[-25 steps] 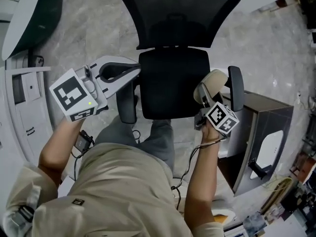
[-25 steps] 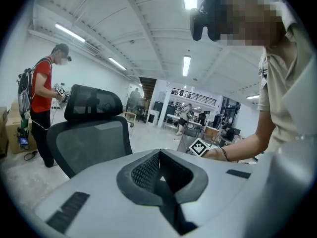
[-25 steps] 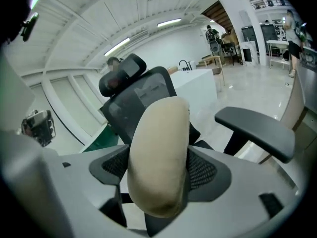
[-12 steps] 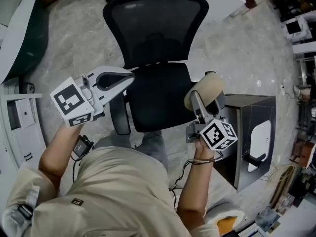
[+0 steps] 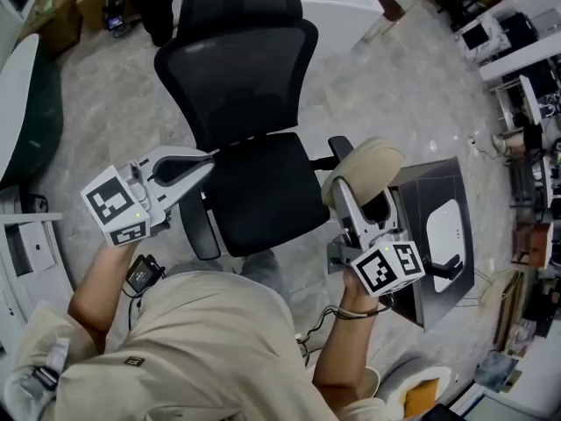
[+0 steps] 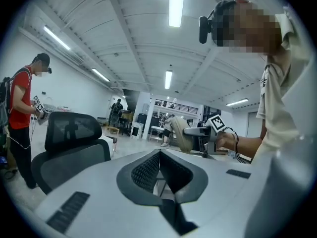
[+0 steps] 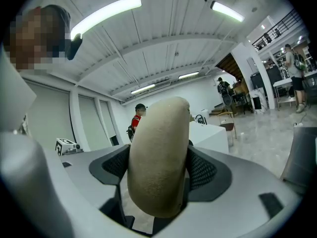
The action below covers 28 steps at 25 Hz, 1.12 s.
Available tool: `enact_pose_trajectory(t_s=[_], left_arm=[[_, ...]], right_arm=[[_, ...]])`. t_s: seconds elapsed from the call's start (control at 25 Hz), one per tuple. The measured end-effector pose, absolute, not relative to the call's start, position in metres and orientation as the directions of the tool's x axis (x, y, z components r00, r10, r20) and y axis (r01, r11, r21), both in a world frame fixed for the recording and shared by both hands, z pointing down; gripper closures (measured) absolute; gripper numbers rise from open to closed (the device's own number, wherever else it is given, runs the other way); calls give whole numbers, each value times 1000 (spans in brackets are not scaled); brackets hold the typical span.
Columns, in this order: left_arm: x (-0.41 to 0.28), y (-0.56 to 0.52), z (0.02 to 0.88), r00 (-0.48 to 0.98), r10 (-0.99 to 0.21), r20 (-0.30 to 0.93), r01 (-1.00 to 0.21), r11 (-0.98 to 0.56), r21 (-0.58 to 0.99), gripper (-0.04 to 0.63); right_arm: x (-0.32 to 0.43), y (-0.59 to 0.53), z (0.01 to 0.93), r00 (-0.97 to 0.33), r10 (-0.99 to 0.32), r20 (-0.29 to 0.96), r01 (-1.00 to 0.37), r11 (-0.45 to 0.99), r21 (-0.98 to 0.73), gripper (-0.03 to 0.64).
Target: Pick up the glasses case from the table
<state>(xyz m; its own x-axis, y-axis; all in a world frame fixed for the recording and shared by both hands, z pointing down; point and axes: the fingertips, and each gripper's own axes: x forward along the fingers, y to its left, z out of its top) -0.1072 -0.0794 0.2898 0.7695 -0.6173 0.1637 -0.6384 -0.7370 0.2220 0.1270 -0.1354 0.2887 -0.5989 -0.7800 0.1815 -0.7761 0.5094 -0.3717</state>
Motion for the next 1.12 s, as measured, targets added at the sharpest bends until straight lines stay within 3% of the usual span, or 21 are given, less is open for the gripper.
enact_pose_trajectory(t_s=[0.52,1.12], left_arm=[[-94,-63,276,801,-586,119,-597,-769,230,580],[-93,-53,275,812,-572,116,-582,-780,229,580]], right_arm=[[125,-91,227,-584,-805,101,-802,554,-224,275],[138,-68,213,-547,-833,84,-828,523,-199,275]])
